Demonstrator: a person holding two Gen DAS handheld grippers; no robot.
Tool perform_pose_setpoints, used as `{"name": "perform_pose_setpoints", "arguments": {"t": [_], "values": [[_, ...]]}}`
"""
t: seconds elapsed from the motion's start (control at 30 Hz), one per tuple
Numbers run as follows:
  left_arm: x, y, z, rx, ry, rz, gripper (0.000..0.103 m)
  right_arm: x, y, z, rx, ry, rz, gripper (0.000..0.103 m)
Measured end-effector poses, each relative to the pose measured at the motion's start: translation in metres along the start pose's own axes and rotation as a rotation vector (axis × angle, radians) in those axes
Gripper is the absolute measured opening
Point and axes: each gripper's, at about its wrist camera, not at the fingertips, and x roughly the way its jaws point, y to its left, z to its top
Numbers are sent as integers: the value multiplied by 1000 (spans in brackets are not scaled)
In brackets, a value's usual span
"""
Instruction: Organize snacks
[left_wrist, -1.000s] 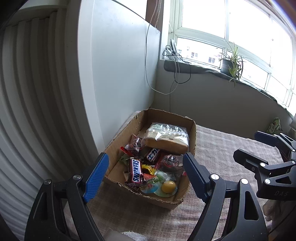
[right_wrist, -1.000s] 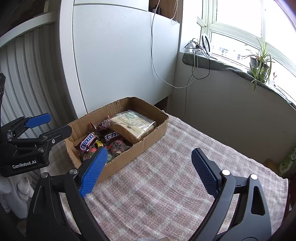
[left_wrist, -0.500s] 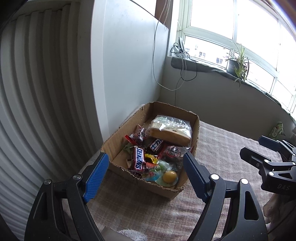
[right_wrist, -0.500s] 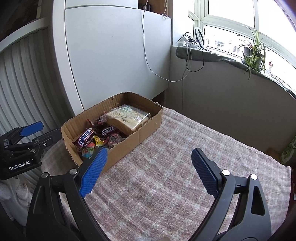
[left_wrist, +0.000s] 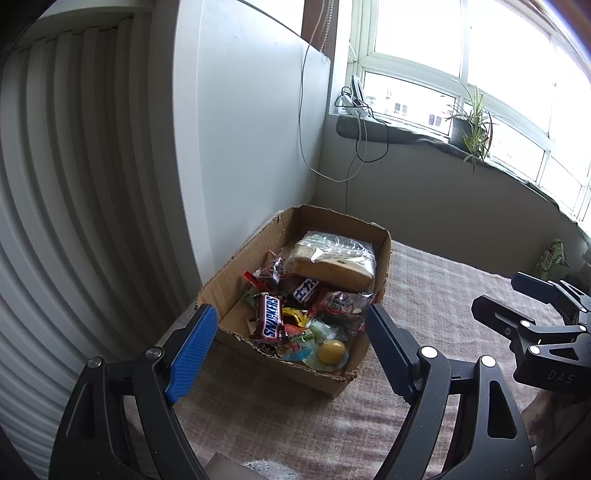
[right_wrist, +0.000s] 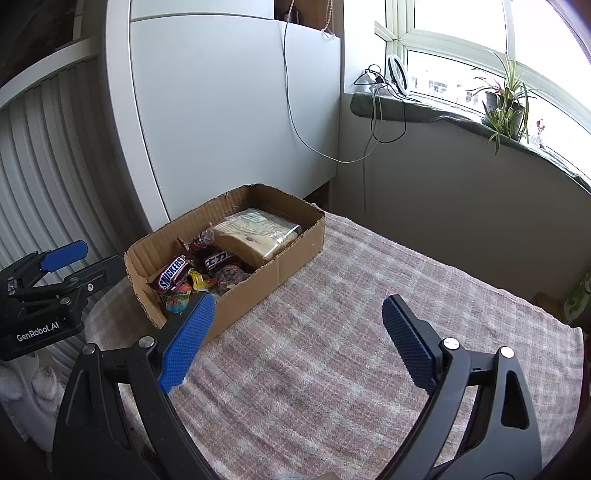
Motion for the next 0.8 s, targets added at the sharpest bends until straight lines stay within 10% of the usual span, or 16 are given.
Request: {"name": "perform_pose_setpoints", "arguments": {"t": [0.8], "values": [[-9,-7,-1,13,-14,-4,82,-10,0,-2,12,-10,3,94]]}}
